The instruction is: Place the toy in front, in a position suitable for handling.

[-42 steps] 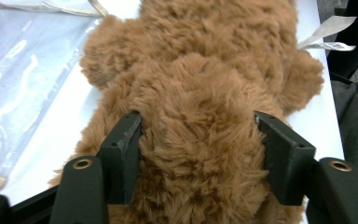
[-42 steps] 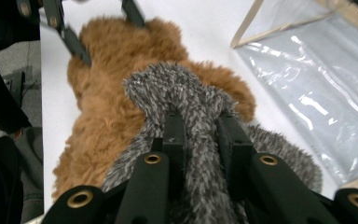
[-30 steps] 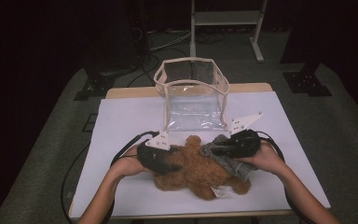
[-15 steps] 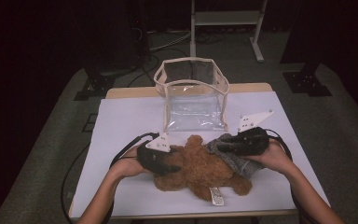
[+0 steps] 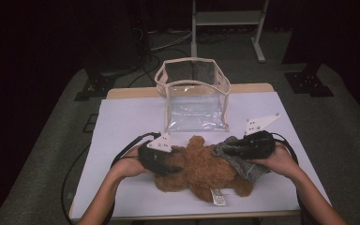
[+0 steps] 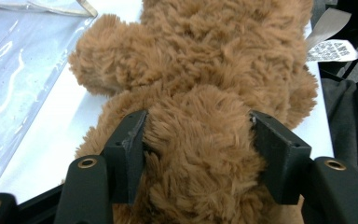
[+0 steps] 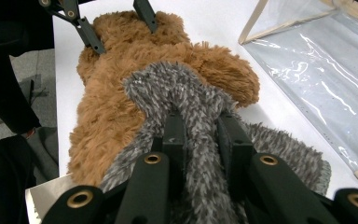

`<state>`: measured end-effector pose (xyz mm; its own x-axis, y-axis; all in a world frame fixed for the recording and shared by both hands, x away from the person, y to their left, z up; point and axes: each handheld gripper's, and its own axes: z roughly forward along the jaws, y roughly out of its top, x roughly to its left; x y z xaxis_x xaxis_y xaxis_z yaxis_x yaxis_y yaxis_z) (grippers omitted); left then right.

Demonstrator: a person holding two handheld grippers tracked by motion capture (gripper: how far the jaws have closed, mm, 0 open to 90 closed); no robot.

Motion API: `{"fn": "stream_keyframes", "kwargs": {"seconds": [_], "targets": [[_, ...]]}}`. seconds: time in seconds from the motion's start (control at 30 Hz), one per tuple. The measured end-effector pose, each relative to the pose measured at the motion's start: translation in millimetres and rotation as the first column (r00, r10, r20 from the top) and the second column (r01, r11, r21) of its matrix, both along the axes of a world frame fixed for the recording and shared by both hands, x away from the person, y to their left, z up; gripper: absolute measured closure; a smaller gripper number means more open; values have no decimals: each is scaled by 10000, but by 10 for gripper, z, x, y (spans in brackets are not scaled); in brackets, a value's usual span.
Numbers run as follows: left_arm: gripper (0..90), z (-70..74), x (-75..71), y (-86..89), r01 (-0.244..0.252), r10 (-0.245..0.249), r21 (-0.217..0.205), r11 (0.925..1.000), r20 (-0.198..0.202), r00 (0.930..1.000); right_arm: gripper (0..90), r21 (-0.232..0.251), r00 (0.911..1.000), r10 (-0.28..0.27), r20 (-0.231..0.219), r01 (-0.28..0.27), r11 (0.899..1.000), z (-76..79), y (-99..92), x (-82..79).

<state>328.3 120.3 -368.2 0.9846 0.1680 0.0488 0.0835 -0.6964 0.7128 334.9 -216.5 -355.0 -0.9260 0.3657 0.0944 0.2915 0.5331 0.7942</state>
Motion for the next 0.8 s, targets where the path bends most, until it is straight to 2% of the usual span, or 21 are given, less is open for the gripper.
{"fn": "stream_keyframes", "kwargs": {"seconds": [0.07, 0.2, 0.37, 0.53, 0.7, 0.8], "targets": [[370, 50, 1, -22, 30, -30, -232, 9997, -35, 10000, 749, 53, 10000, 15, -38, -15, 10000, -15, 8, -7], [378, 22, -5, -151, 304, -303, 173, 9994, -20, 9995, 749, 95, 9998, 177, -95, -176, 9998, -24, 25, -43], [406, -22, -35, -174, 336, -335, 170, 9993, -89, 9994, 749, -34, 9998, 195, 96, -195, 9998, 30, -10, -76], [412, -19, -73, -185, 528, -529, 394, 9978, 13, 9986, 749, -92, 9991, -88, 406, 92, 9999, 116, -38, -43], [411, -23, -81, -183, 593, -593, 441, 9973, 8, 9982, 749, -165, 9998, 128, 157, -126, 9998, 19, 45, -40], [412, -26, -91, -175, 608, -608, 420, 9973, -5, 9981, 749, 44, 9999, 150, 7, -150, 9999, -38, 35, -43]]}}
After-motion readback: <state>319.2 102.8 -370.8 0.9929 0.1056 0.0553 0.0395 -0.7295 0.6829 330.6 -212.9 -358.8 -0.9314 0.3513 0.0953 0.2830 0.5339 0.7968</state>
